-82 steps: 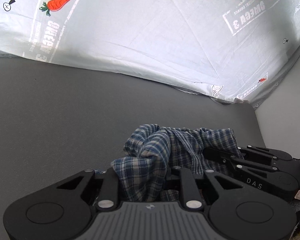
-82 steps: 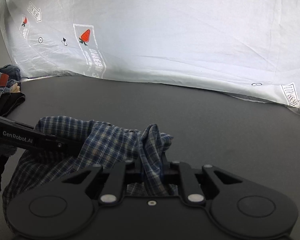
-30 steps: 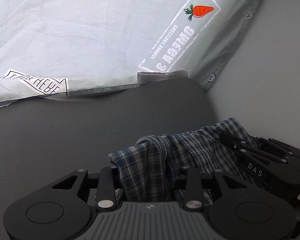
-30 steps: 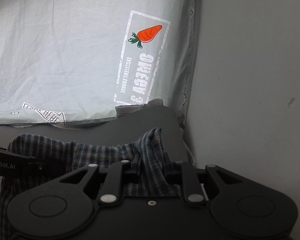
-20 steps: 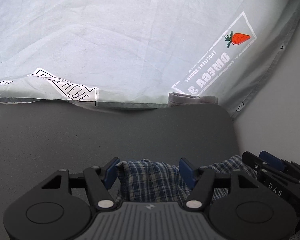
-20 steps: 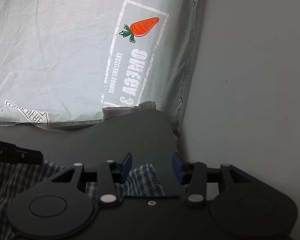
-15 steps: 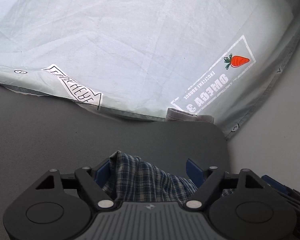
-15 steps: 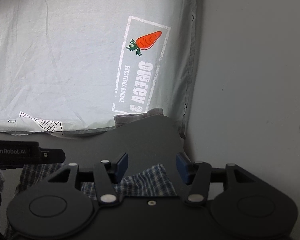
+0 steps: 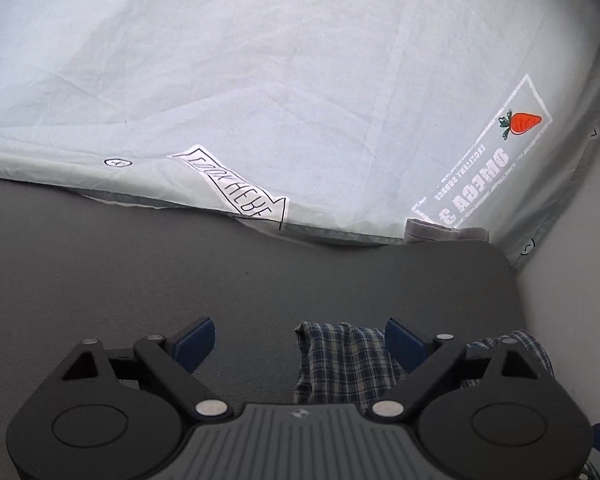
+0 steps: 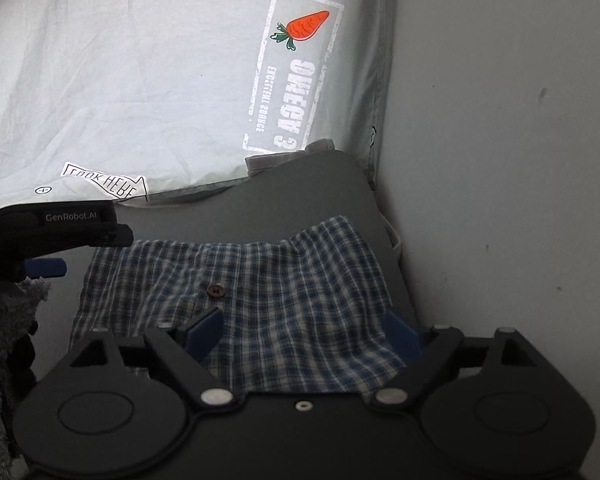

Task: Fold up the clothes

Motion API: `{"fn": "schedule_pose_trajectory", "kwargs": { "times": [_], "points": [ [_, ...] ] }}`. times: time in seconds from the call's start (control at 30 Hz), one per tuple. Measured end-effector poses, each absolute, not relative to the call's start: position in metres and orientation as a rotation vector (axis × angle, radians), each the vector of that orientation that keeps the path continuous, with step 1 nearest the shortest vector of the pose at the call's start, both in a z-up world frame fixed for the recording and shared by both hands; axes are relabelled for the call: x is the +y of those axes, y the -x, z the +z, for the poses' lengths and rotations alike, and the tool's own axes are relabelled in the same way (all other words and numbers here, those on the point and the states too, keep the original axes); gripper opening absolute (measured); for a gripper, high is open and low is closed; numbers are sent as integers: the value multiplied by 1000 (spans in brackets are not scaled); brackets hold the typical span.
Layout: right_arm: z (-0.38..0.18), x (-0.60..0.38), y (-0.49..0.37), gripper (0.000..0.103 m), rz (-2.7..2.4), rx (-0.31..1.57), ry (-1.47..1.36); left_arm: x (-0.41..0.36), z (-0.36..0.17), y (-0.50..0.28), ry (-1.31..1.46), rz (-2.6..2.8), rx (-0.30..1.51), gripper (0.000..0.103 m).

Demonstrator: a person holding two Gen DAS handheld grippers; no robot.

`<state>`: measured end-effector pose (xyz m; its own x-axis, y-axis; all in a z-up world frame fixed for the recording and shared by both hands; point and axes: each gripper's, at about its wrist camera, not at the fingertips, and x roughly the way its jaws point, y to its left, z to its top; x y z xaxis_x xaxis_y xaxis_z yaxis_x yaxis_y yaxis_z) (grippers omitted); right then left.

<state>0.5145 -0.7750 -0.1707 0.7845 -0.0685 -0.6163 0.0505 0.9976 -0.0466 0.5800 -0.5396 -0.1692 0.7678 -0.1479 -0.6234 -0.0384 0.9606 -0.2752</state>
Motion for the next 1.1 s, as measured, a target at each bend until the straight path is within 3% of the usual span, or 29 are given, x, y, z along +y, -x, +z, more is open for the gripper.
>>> {"fn": "schedule_pose_trajectory", "kwargs": {
  "times": [0.17,0.3,0.47,0.67,0.93,1.1],
  "points": [
    [-129,-752,-480,102,12,606,30,-488,-103,-502,247,-98,594,100],
    [-90,-741,-449,103,219,627,-178,-452,-56,-428,306,-80,523,103],
    [-42,-697,-384,103,381,511,-300,-423,-12,-337,312,-84,362,103],
    [-27,-646,-312,103,471,455,-408,-379,13,-259,348,-35,293,103],
    [-24,-563,-257,103,508,543,-360,-294,31,-181,200,38,336,103],
    [-12,-479,-209,103,369,487,-262,-230,39,-130,109,57,322,103]
  ]
}}
